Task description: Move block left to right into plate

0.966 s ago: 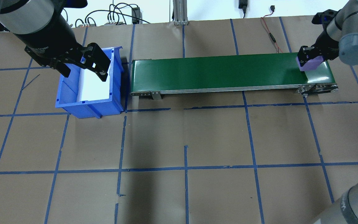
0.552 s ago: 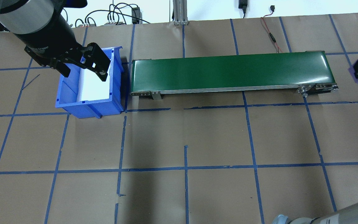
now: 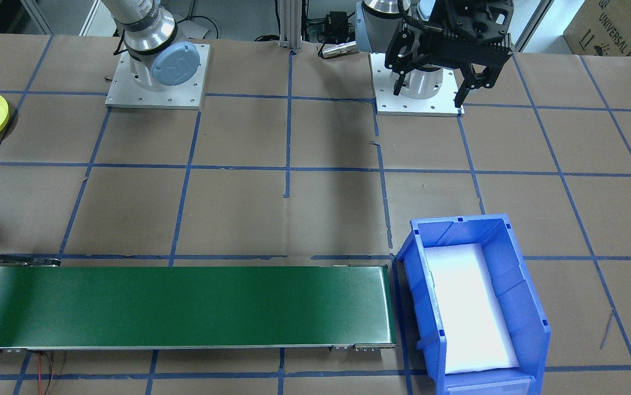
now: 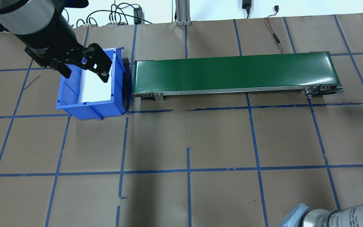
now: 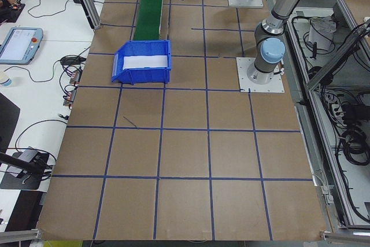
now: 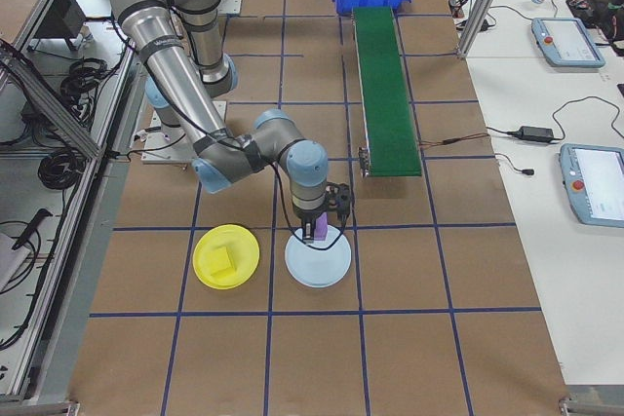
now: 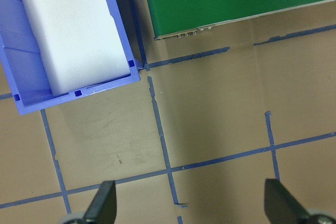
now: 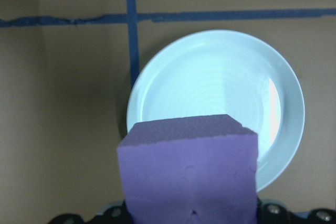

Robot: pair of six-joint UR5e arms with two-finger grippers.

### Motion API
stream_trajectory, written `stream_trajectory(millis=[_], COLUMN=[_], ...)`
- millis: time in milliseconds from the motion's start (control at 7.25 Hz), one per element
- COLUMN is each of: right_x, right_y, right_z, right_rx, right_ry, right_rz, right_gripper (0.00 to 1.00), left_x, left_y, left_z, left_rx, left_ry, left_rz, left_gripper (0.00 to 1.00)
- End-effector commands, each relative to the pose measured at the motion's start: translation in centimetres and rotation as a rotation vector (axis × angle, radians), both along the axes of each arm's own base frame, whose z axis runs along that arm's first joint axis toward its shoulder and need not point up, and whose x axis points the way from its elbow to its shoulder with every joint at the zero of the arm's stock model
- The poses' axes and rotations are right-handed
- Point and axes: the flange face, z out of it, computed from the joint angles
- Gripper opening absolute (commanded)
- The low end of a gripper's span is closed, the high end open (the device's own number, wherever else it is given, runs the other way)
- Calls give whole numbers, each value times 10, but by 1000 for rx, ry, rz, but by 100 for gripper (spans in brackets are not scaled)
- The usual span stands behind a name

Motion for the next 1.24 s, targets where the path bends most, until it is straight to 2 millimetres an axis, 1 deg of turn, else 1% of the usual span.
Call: stream_trajectory(millis=[0, 138, 276, 414, 552, 690, 828, 966, 1103], right_x=[-23, -26, -29, -30, -31, -30, -24, 0, 50], right_y=[10, 7, 4, -2, -4, -2, -9, -23, -37], right_z=[-39, -49, -49, -49, -51, -51, -43, -9, 37], right_rx=[-3, -14, -25, -84, -97, -85, -83, -75, 2], right_ry=[-23, -27, -28, -17, -23, -20, -10, 41, 93], right_rz=[-4, -4, -6, -1, -1, -2, -22, -22, 1], right_gripper=[24, 39, 49, 79, 99, 100, 100, 100, 100], left_x=[-1, -1, -1, -1, -1, -1, -1, -1, -1], left_y=[0, 0, 0, 0, 0, 0, 0, 0, 0], left_z=[0, 0, -1, -1, -1, -1, -1, -1, -1], left_rx=[0, 0, 2, 2, 2, 3, 2, 3, 3], left_ry=[2, 2, 3, 3, 3, 3, 3, 3, 3], left_rz=[1, 1, 0, 0, 0, 0, 0, 0, 2], left_gripper=[100, 100, 100, 100, 100, 100, 100, 100, 100])
